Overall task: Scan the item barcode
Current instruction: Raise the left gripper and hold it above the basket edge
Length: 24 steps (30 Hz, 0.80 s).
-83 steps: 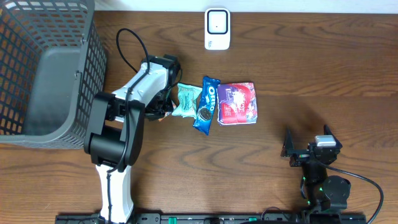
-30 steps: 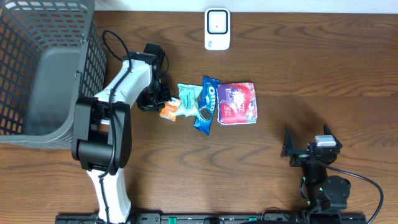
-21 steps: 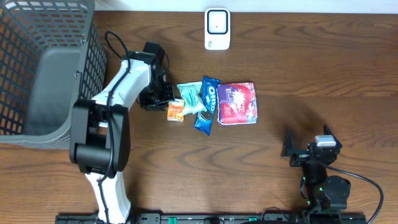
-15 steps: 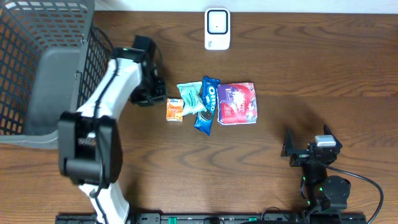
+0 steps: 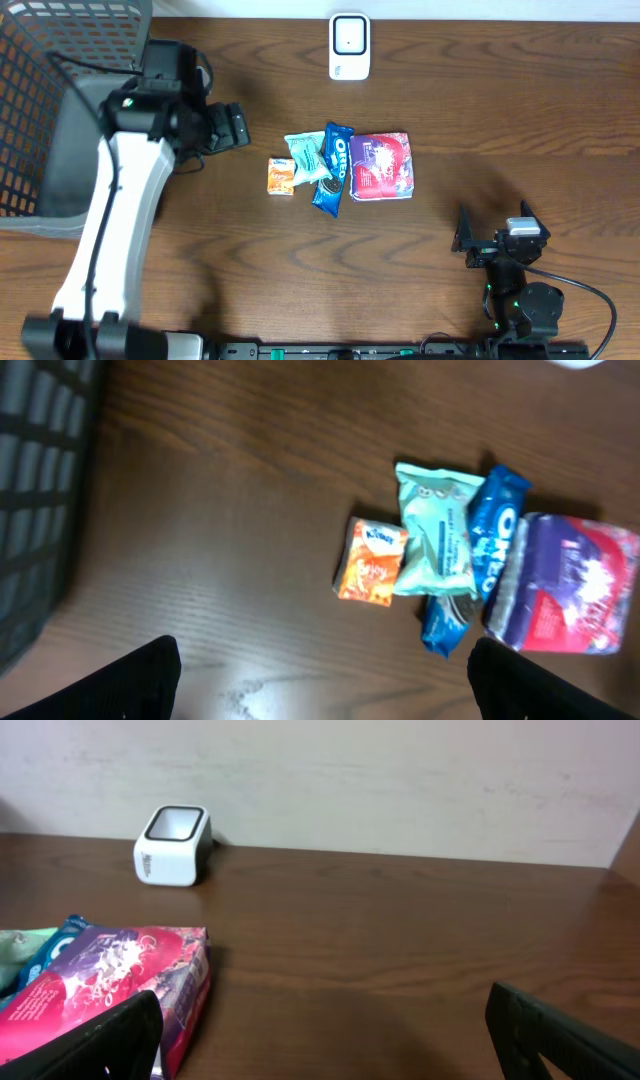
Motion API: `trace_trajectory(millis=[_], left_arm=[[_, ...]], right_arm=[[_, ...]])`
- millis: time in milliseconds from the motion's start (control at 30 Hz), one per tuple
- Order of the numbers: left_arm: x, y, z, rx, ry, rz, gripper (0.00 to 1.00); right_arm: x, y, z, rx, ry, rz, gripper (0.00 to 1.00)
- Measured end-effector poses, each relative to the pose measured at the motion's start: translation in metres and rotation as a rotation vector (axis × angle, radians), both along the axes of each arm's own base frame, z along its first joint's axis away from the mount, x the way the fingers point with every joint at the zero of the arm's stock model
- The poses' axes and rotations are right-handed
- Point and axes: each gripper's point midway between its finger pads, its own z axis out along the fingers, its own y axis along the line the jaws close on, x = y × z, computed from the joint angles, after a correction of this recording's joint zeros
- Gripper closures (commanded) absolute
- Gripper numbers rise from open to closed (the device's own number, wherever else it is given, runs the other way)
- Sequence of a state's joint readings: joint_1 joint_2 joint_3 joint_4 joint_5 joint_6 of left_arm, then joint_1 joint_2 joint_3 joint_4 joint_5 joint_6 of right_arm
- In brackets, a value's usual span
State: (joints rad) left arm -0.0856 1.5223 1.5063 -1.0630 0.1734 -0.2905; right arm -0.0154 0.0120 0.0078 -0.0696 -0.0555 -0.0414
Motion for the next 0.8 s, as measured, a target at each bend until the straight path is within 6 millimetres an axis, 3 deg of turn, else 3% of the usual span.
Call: trace_trajectory(millis=[133,167,300,467,800], left_arm=[[-0.017,0.001,0.022,-0.004,-0.043,0.0,0.06],[-0.02,0.002,0.026,-0.004,-0.05,0.0,0.02],[-0.038,0.003,0.035,-0.004,-0.05,-0.001,0.02],[-0.054,0.007,0.033,0.019,-0.004,-0.009,0.02],[-0.06,0.01,0.031,0.039,0.021,-0.017,0.02]], right_arm=[[0.0,0.0,0.0,0.0,0.0,0.0,0.01],[0.0,0.0,0.0,0.0,0.0,0.0,0.01],[0.0,0.0,0.0,0.0,0.0,0.0,0.01],[0.0,0.0,0.0,0.0,0.0,0.0,0.01],[0.0,0.0,0.0,0.0,0.0,0.0,0.01]])
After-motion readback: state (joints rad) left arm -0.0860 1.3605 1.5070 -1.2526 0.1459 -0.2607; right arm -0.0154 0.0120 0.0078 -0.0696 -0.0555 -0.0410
